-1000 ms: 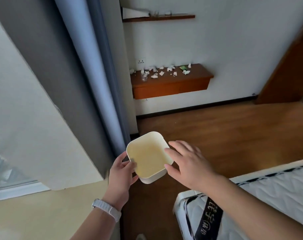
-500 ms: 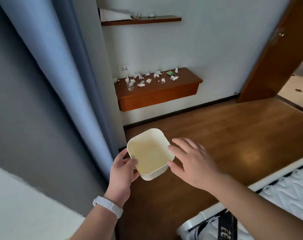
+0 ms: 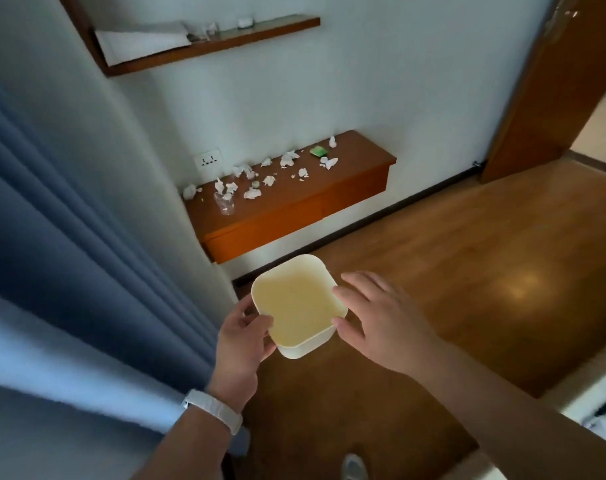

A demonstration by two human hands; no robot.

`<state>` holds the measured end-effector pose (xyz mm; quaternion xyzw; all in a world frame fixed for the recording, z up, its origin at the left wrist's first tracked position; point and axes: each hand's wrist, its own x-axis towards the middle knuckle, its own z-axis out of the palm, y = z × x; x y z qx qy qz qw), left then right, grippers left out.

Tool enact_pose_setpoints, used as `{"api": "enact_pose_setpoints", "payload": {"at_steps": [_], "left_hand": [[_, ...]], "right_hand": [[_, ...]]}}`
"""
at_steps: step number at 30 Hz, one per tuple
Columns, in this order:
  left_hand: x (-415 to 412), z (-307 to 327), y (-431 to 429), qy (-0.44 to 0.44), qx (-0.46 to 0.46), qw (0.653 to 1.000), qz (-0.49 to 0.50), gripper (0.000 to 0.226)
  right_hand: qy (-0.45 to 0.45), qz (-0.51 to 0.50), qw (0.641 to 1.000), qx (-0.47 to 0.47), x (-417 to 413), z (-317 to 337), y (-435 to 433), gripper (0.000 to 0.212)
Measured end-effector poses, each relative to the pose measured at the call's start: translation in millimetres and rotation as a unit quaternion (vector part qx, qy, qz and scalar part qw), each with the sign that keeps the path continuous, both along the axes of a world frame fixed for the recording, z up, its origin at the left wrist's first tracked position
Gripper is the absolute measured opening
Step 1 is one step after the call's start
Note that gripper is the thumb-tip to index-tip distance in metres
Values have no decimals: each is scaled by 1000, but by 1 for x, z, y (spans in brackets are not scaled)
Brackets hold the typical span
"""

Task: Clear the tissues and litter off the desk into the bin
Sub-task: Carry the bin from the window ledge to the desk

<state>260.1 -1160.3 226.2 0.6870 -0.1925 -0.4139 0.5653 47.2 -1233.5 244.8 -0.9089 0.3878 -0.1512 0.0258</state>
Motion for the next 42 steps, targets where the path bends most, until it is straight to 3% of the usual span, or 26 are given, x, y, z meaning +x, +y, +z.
{"api": "enact_pose_setpoints", "payload": {"at_steps": [18, 30, 42], "left_hand": [[-31, 3, -230, 10, -10, 993, -117, 43], [34, -11, -411, 112, 1, 981, -158, 44], [66, -18, -570, 121, -4, 979, -165, 44]], "right_hand": [[2, -122, 992, 26, -43, -9, -183, 48], [63, -154, 984, 71, 27, 16, -339, 61], [55, -188, 979, 51, 55, 23, -474, 60]]}}
